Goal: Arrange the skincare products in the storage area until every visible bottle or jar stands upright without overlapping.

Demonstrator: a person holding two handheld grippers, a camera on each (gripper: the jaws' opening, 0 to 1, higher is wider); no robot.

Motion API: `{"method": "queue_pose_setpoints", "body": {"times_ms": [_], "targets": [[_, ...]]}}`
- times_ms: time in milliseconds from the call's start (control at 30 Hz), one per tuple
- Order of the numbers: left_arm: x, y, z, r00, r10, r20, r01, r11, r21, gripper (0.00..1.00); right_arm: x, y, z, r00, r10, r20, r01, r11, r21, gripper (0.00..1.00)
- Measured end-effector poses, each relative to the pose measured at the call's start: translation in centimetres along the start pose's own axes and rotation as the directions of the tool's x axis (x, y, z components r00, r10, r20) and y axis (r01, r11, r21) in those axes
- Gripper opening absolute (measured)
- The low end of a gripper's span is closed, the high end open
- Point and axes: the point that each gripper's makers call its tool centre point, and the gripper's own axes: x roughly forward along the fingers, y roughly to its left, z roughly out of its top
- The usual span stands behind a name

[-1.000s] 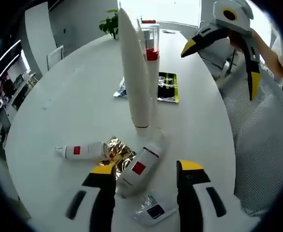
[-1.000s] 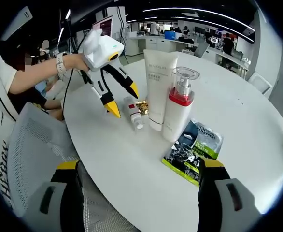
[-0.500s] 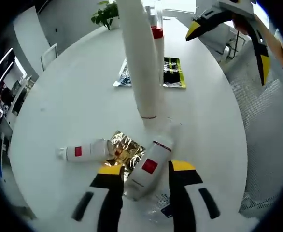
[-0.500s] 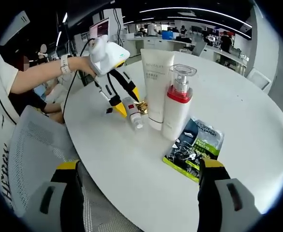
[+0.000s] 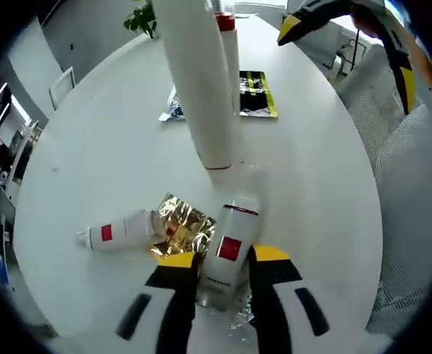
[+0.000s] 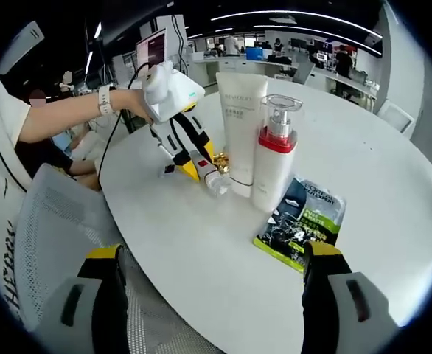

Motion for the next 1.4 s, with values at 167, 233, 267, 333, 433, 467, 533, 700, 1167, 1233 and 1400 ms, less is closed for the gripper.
{"method": "queue_pose_setpoints", "body": {"times_ms": [167, 233, 267, 333, 433, 467, 533, 700, 1167, 1233, 1400], "targets": [[0.0, -0.3, 0.0, 1.000, 0.003, -0.003, -0.003, 0.999, 0.034, 0.25, 0.0, 0.1, 0.1, 1.000, 0.004, 0.010, -0.004, 1.000, 0.007, 1.00], [0.0, -0.4, 0.1, 1.000, 0.003, -0.002, -0.003, 0.999, 0.037, 0.25, 0.1, 0.1, 0.3, 1.000, 0.005, 0.018, -0.005, 1.000, 0.012, 1.00], [0.1, -0.4, 0.1, 1.000, 0.003, 0.000, -0.003, 0.999, 0.042, 0.25, 0.1, 0.1, 0.3, 1.000, 0.006, 0.019, -0.006, 1.000, 0.012, 1.00], [0.0, -0.8, 0.1, 1.000, -0.002, 0.001, 0.002, 0.998, 0.070, 0.24, 0.1, 0.5, 0.3, 1.000, 0.023, 0.018, -0.023, 1.000, 0.010, 0.99], [-0.1, -0.8, 0.1, 1.000, 0.016, -0.004, -0.016, 0.996, 0.084, 0.23, 0.3, 0.8, 0.3, 0.999, 0.039, 0.026, -0.039, 0.999, 0.021, 0.97], [-0.1, -0.8, 0.1, 1.000, 0.018, -0.007, -0.017, 0.996, 0.084, 0.22, 0.4, 0.9, 0.3, 0.998, 0.047, 0.035, -0.048, 0.999, 0.022, 0.96], [-0.2, -0.9, 0.0, 1.000, 0.021, -0.011, -0.020, 0.997, 0.081, 0.22, 0.6, 1.0, 0.5, 0.997, 0.052, 0.055, -0.054, 0.998, 0.028, 0.95], [-0.6, -1.6, 0.2, 1.000, 0.026, 0.002, -0.026, 0.998, 0.061, 0.21, 1.3, 1.2, 0.8, 0.994, 0.055, 0.092, -0.058, 0.998, 0.038, 0.92], [-1.7, -3.0, 0.5, 0.999, 0.030, 0.032, -0.031, 0.999, 0.011, 0.20, 3.5, 1.3, 0.3, 0.984, 0.073, 0.160, -0.097, 0.985, 0.144, 0.80], [-1.7, -3.3, 0.5, 0.999, 0.027, 0.038, -0.027, 1.000, -0.008, 0.20, 3.7, 1.4, 0.3, 0.982, 0.079, 0.174, -0.108, 0.980, 0.166, 0.78], [-1.8, -4.2, 0.8, 0.998, 0.016, 0.066, -0.012, 0.998, -0.057, 0.20, 3.5, 1.6, 0.8, 0.973, 0.101, 0.205, -0.146, 0.965, 0.217, 0.75]]}}
